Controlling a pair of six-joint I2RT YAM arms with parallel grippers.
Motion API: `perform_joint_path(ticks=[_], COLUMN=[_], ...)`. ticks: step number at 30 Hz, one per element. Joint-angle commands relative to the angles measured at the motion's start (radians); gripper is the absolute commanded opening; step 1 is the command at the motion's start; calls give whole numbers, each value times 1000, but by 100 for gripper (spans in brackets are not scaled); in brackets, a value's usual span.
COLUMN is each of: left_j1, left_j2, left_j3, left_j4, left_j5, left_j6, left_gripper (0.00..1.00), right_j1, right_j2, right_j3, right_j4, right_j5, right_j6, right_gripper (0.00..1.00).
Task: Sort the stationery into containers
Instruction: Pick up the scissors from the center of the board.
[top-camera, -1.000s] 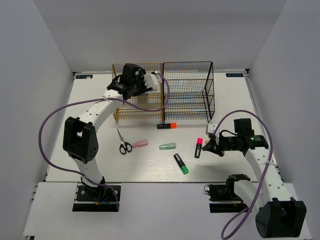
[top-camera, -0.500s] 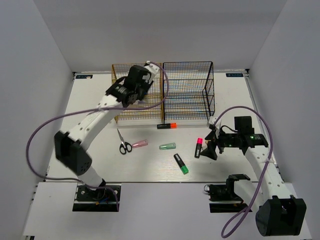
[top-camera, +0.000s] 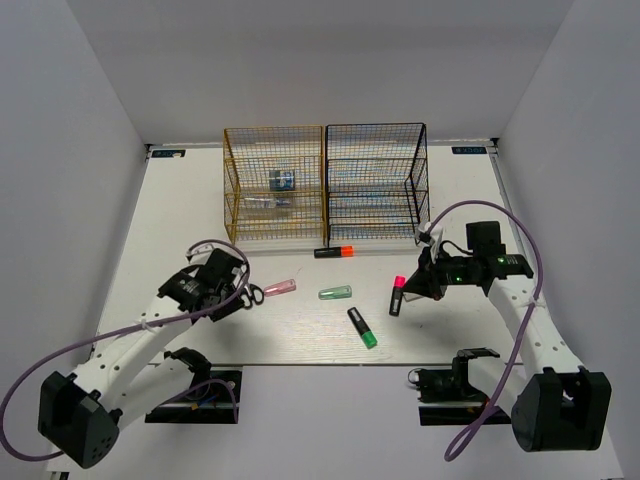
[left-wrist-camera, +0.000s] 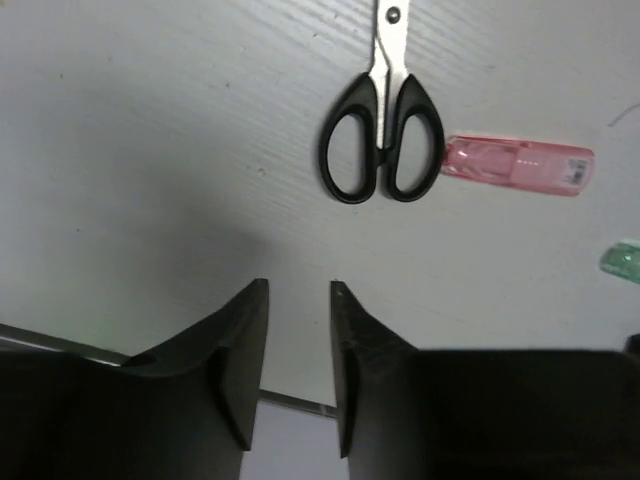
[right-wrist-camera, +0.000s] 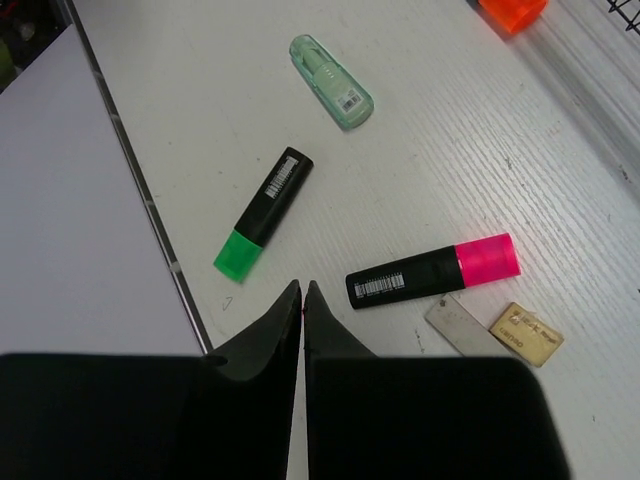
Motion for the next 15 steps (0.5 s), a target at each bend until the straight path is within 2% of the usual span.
perform_joint_path(ticks=[1, 2, 5, 8, 10, 12, 15], left_j1=[4, 11, 37, 76, 105, 120, 129], left_j2=[-7, -2, 45, 73, 109, 134, 176], left_j3=[-38, -48, -114, -156, -163, -163, -143], left_j4=[48, 77, 149, 231, 260, 271, 277], left_j5=[30, 30, 41, 84, 112, 119, 130], left_j6=[-115, -115, -106, -93, -90, -87, -73], left_gripper=[43, 55, 67, 68, 64, 60, 60], right_j1=[-4, -4, -4, -1, -4, -4, -5], right_j2=[-20, -26, -39, -43, -40, -40, -40], right_j3=[26, 20, 12, 8, 5, 6, 6], right_j4=[20, 23, 30, 28, 27, 27, 16], right_j5=[-10, -8, -7, -7, -5, -5, -1], right_j6=[18, 16, 7, -2, -7, -10, -16], right_gripper=[6, 6, 6, 6, 6, 6, 6])
